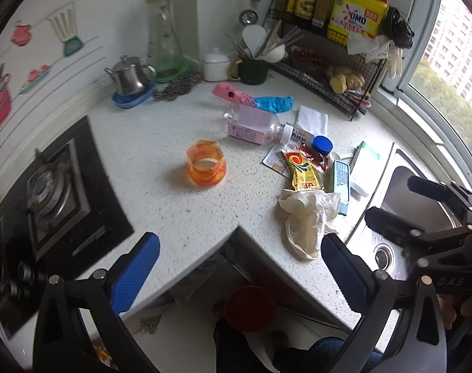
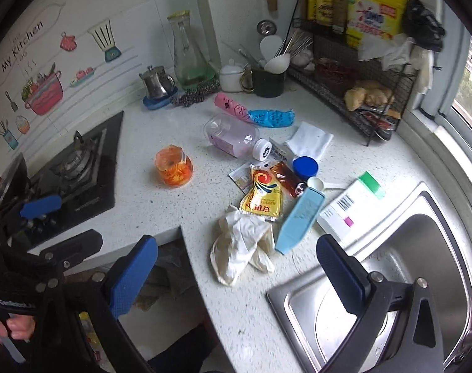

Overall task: Collect trash
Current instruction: 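Grasp the white crumpled glove with the right tool while the left tool grasps the orange jar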

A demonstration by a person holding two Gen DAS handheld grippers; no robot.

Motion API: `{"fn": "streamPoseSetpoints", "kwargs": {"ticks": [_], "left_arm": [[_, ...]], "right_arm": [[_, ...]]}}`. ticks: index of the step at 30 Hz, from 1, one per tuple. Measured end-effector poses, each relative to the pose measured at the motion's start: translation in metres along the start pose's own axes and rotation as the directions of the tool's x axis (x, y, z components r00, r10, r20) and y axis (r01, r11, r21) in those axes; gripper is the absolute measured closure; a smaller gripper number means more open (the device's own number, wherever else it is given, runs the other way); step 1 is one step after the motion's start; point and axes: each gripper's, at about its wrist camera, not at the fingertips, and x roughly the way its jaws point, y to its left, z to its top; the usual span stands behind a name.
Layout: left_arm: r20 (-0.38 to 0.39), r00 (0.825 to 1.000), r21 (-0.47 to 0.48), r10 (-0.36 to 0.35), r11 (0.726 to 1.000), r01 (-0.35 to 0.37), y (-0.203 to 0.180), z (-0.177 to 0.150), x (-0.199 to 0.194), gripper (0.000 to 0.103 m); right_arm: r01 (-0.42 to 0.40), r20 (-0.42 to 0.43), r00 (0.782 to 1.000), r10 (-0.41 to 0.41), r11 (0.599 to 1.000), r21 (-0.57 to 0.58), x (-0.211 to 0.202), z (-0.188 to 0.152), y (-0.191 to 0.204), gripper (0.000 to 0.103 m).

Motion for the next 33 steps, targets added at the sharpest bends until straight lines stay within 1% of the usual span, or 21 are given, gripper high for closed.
{"fn": "streamPoseSetpoints", "kwargs": {"ticks": [3,6,9,10,11,13,15,16,17,18,20,22,26,28,33], "left_arm": [[-0.043,0.999,0.024,-0.021,0.999,0.022,0.014,0.012,0.028,0.0],[-0.081,0.995,0.027,-0.052,0.998,0.054,0.025,0.017,0.054,0.0],[-0.125,0.99,0.02,-0.067,0.997,0.07,0.034,0.017,0.076,0.0],[-0.138,0.988,0.017,-0.075,0.997,0.078,0.037,0.016,0.082,0.0],[-0.148,0.986,0.013,-0.081,0.996,0.083,0.038,0.015,0.087,0.0],[-0.171,0.981,0.003,-0.092,0.996,0.094,0.041,0.012,0.096,0.0],[-0.189,0.977,0.0,-0.097,0.995,0.099,0.042,0.009,0.103,0.0],[-0.196,0.976,-0.001,-0.097,0.995,0.099,0.042,0.008,0.106,0.0],[-0.201,0.975,-0.002,-0.098,0.995,0.1,0.042,0.008,0.108,0.0],[-0.203,0.974,-0.003,-0.104,0.994,0.105,0.042,0.008,0.108,0.0],[-0.202,0.974,-0.002,-0.105,0.994,0.107,0.042,0.009,0.109,0.0],[-0.199,0.975,0.0,-0.104,0.994,0.106,0.044,0.011,0.107,0.0],[-0.182,0.978,-0.007,-0.102,0.995,0.102,0.051,0.018,0.101,0.0],[-0.172,0.98,-0.013,-0.103,0.995,0.103,0.058,0.023,0.098,0.0],[-0.157,0.983,-0.029,-0.094,0.996,0.09,0.078,0.042,0.098,0.0]], "right_arm": [[0.016,-0.055,0.998,-0.018,0.999,-0.049,0.032,0.01,0.009,0.001],[0.01,-0.13,0.991,-0.022,0.996,-0.091,0.065,0.016,0.013,0.008],[0.038,-0.19,0.98,-0.064,0.99,-0.135,0.093,0.014,0.016,0.012],[0.049,-0.207,0.975,-0.081,0.987,-0.155,0.101,0.012,0.016,0.017],[0.056,-0.222,0.971,-0.095,0.983,-0.176,0.109,0.011,0.016,0.019],[0.07,-0.246,0.962,-0.122,0.975,-0.211,0.123,0.007,0.016,0.021],[0.059,-0.275,0.954,-0.121,0.973,-0.224,0.134,0.005,0.014,0.035],[0.052,-0.288,0.951,-0.116,0.973,-0.223,0.137,0.004,0.012,0.049],[0.05,-0.291,0.95,-0.114,0.975,-0.218,0.138,0.003,0.011,0.06],[0.052,-0.297,0.948,-0.116,0.975,-0.215,0.139,0.002,0.009,0.063],[0.037,-0.308,0.946,-0.096,0.981,-0.192,0.141,0.0,0.005,0.079],[0.026,-0.318,0.945,-0.076,0.987,-0.158,0.141,-0.001,0.0,0.088],[0.016,-0.312,0.949,-0.044,0.996,-0.091,0.129,0.002,-0.005,0.096],[0.013,-0.29,0.957,-0.028,0.998,-0.054,0.119,0.009,-0.006,0.098],[0.042,-0.234,0.971,-0.039,0.999,0.011,0.103,0.036,-0.008,0.098]]}}
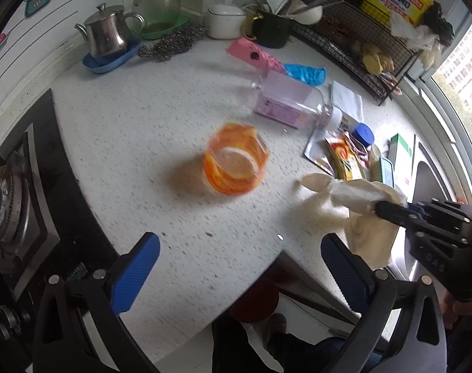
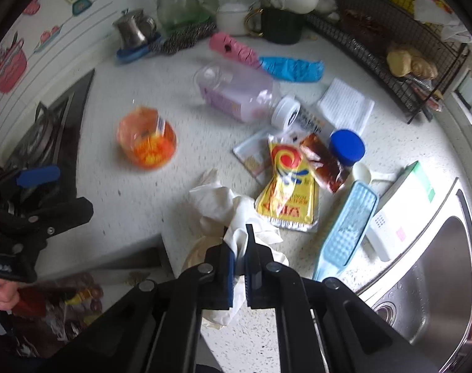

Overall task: Collect trash
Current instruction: 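Grasp the white crumpled glove with the right tool while the left tool grasps the orange jar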

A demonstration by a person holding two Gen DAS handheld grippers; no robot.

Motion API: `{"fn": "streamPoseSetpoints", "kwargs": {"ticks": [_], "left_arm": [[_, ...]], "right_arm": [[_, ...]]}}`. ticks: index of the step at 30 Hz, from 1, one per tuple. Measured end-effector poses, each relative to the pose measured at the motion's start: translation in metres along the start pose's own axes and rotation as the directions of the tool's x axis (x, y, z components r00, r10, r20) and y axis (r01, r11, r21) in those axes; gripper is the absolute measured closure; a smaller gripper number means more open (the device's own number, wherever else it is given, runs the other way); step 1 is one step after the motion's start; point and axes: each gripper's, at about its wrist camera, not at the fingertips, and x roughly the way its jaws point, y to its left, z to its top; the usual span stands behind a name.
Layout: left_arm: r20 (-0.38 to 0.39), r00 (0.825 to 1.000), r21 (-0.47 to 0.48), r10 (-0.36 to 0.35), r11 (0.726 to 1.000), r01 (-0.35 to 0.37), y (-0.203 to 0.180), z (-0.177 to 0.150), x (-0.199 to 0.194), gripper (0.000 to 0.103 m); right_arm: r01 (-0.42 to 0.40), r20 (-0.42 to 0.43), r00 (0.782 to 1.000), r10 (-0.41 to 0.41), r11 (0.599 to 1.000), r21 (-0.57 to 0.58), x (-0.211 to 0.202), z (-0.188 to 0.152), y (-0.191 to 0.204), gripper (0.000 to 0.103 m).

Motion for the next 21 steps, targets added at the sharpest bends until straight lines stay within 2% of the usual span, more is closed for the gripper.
{"fn": "streamPoseSetpoints", "kwargs": {"ticks": [1,6,11,14,21], "left_arm": [[0.002,1.0,0.003,0.0,1.0,0.0,0.004,0.005,0.001,0.0],[-0.016,1.0,0.061,-0.004,0.998,0.005,0.014,0.029,0.02,0.0],[-0.058,0.998,0.123,-0.007,0.992,0.014,0.015,0.054,0.051,0.0],[-0.072,0.997,0.175,0.014,0.985,-0.001,0.012,0.062,0.066,0.0],[-0.117,0.993,0.238,-0.001,0.971,0.029,0.006,0.067,0.095,0.0]], "right_arm": [[-0.04,-0.008,0.999,0.04,0.998,-0.04,-0.002,0.005,-0.001,0.098],[0.001,0.017,1.0,-0.002,0.999,0.053,-0.002,0.021,0.0,0.098],[-0.013,-0.016,1.0,0.015,0.99,0.139,0.02,0.03,0.005,0.098],[-0.002,-0.014,1.0,0.005,0.985,0.175,0.025,0.032,0.012,0.098],[0.004,-0.014,1.0,0.0,0.972,0.236,0.04,0.037,0.013,0.098]]}}
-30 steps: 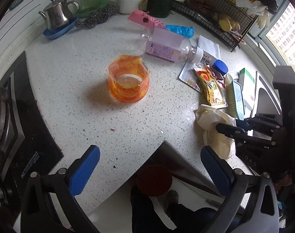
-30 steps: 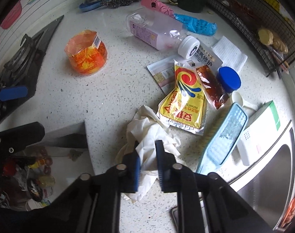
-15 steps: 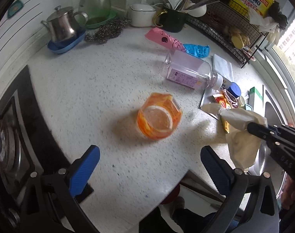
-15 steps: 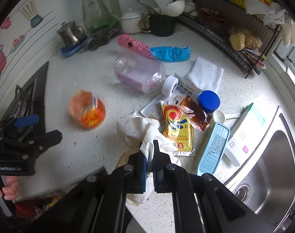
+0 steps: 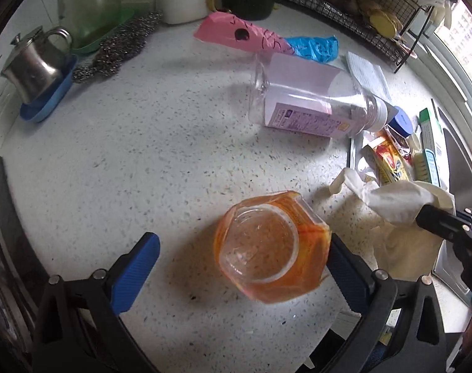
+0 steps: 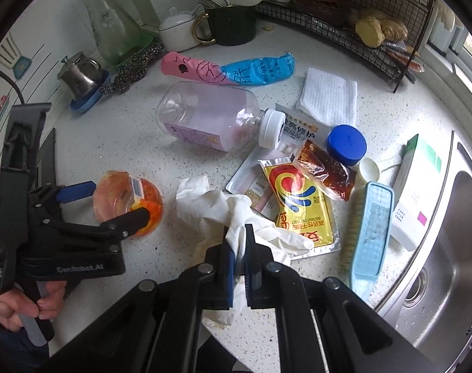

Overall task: Collect trash
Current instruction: 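Grasp the white crumpled glove with the right tool while the left tool grasps the orange jar, then carry the white glove and orange jar down toward the red bin under the counter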

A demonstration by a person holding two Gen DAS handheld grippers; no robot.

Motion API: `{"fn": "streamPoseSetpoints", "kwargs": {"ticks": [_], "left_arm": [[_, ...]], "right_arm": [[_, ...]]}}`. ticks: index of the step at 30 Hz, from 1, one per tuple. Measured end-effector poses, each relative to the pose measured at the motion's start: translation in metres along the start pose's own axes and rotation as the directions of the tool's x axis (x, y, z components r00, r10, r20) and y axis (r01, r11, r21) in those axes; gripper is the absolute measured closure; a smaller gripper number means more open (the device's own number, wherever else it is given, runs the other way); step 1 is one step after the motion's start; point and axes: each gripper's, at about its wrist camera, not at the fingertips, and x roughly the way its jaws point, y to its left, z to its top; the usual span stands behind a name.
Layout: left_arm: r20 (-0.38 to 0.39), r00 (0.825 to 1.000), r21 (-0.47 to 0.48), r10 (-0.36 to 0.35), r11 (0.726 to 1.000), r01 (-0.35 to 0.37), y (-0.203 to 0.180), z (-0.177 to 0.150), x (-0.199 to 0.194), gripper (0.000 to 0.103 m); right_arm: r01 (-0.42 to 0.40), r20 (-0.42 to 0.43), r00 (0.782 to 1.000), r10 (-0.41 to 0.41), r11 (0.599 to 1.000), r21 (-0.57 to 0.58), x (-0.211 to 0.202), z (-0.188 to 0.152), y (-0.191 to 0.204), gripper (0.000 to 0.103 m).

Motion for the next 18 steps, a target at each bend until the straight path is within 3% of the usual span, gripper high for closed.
{"fn": "streamPoseSetpoints", "kwargs": {"ticks": [1,7,13,18], "left_arm": [[-0.002,1.0,0.005,0.0,1.0,0.0,0.0,0.0,0.002,0.002],[-0.005,1.0,0.017,0.006,1.0,-0.006,-0.004,-0.001,0.008,0.037],[0.036,0.998,0.002,0.048,0.999,-0.048,-0.009,-0.017,-0.013,0.037],[0.089,0.994,-0.032,0.063,0.998,-0.061,-0.02,-0.045,-0.054,0.037]], "right_arm": [[0.001,0.0,1.0,-0.001,1.0,0.004,0.0,-0.001,-0.001,0.098],[-0.005,0.018,1.0,0.005,1.0,0.008,-0.003,-0.003,-0.002,0.098],[-0.024,0.043,0.999,0.025,1.0,-0.021,-0.021,-0.012,-0.006,0.098],[-0.056,0.074,0.995,0.062,0.996,-0.073,-0.044,-0.026,-0.005,0.098]]}}
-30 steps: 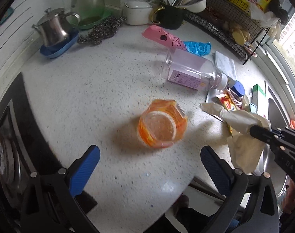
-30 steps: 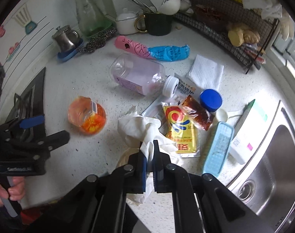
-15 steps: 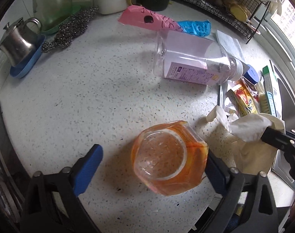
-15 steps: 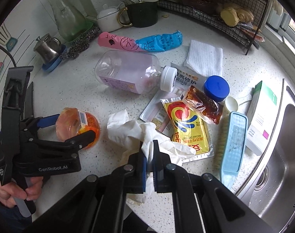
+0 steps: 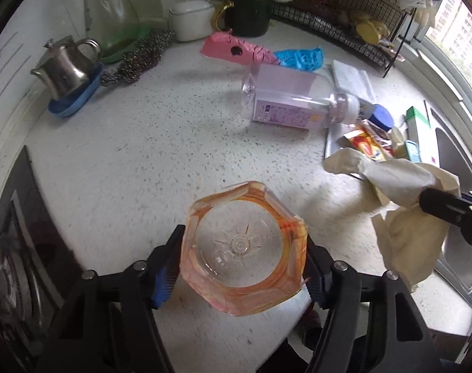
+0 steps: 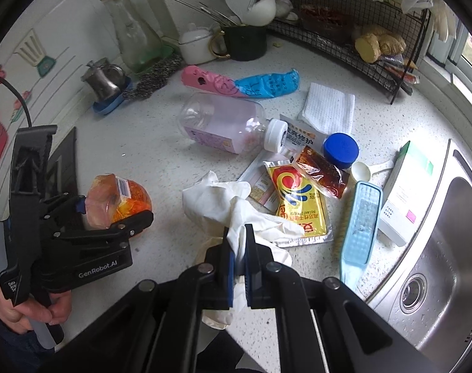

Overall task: Collect trash
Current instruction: 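Carry the white glove and orange jar down toward the red bin under the counter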

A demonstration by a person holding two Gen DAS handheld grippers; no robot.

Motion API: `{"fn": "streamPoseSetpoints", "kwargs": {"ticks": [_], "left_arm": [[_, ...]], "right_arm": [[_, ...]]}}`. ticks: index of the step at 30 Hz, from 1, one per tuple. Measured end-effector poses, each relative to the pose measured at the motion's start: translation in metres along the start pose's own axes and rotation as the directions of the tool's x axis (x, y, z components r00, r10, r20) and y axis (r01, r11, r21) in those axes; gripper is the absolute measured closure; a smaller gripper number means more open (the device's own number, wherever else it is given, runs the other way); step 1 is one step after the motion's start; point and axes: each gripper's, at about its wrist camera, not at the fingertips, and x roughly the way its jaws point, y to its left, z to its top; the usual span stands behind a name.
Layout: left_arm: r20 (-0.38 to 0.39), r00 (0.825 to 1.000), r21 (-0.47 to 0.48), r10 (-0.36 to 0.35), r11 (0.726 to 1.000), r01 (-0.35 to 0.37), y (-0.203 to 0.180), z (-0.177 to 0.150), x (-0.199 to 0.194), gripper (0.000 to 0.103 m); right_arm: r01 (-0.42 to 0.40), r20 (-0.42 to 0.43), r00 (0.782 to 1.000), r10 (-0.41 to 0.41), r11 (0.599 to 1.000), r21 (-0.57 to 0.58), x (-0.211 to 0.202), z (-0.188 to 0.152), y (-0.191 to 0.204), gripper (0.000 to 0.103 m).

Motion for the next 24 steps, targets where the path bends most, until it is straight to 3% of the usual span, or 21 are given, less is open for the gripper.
{"fn": "streamPoseSetpoints", "kwargs": {"ticks": [6,15,24], "left_arm": [[0.038,0.998,-0.101,0.039,0.994,-0.035,-0.02,-0.046,-0.047,0.037],[0.07,0.988,-0.255,0.134,0.96,-0.112,-0.066,-0.135,-0.116,0.037],[0.042,0.981,-0.339,0.188,0.927,-0.163,-0.105,-0.217,-0.149,0.037]], "right_arm": [[-0.075,0.033,0.996,0.079,0.992,-0.097,-0.036,-0.032,0.009,0.098],[-0.17,0.047,0.981,0.187,0.955,-0.241,-0.093,-0.098,0.013,0.098],[-0.234,0.017,0.968,0.252,0.919,-0.316,-0.122,-0.162,0.017,0.098]]}}
